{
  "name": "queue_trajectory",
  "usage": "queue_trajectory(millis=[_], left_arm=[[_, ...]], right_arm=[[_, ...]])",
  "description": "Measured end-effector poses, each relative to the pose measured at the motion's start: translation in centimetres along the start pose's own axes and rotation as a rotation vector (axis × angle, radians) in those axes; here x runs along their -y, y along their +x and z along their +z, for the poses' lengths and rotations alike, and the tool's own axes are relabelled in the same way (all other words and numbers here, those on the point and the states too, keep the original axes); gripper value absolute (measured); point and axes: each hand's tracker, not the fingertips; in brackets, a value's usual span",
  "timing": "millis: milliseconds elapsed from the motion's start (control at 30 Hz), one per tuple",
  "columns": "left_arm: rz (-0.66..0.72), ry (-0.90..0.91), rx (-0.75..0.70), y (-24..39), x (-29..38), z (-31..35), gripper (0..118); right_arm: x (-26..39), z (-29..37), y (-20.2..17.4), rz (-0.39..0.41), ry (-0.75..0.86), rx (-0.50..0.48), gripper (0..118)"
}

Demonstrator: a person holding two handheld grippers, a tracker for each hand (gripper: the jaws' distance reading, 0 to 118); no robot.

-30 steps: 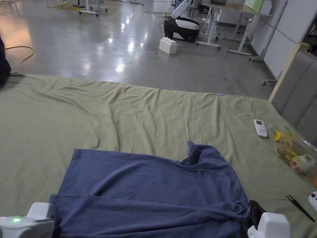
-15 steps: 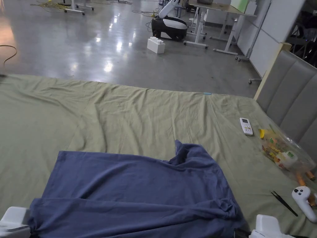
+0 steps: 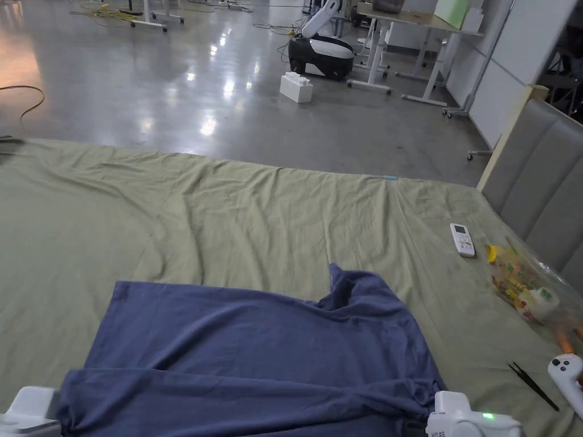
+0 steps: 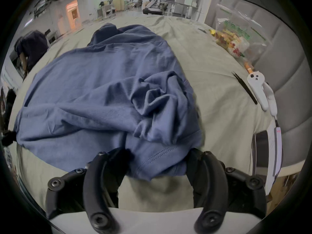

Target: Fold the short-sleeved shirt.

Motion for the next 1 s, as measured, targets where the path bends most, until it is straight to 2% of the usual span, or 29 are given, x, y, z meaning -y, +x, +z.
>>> queue_trajectory(millis=[100, 167, 233, 300, 333, 433, 467, 633, 1000], left_arm=[[0.039, 0.007, 0.019, -0.3, 0.1, 0.1, 7], [0.062, 0.011, 0.031, -0.5, 0.1, 0.1, 7], [0.043, 0.029, 0.039, 0.0, 0.1, 0.4, 7], [0.073, 0.049, 0.044, -0.2, 0.0, 0.7, 7], [0.074, 0.059, 0.045, -1.1, 1.0, -1.9, 6], [0.081, 0.072, 0.09, -2.0, 0.8, -2.4, 6], [0.088, 0.087, 0.094, -1.6, 0.1, 0.6, 6], [0.109, 0.142, 0.119, -3.6, -1.6, 2.2, 6], [0.078, 0.216, 0.139, -4.9, -1.6, 8.5, 6]], right_arm=[[0.3, 0.2, -0.3, 0.003, 0.008, -0.006, 42], [0.7, 0.9, -1.2, 0.036, 0.027, -0.009, 39], [1.0, 1.1, -1.9, 0.057, 0.042, -0.013, 23], [1.2, 0.4, -2.2, 0.072, 0.052, 0.004, 14], [1.2, 0.6, -2.2, 0.069, 0.058, 0.007, 13], [1.3, 1.9, -2.1, 0.044, 0.083, -0.01, 10], [1.1, 2.4, -1.9, 0.04, 0.09, -0.024, 10], [-0.5, 5.0, -0.6, 0.004, 0.13, -0.067, 10], [-0.5, 13.4, -0.4, 0.119, 0.163, -0.058, 10]])
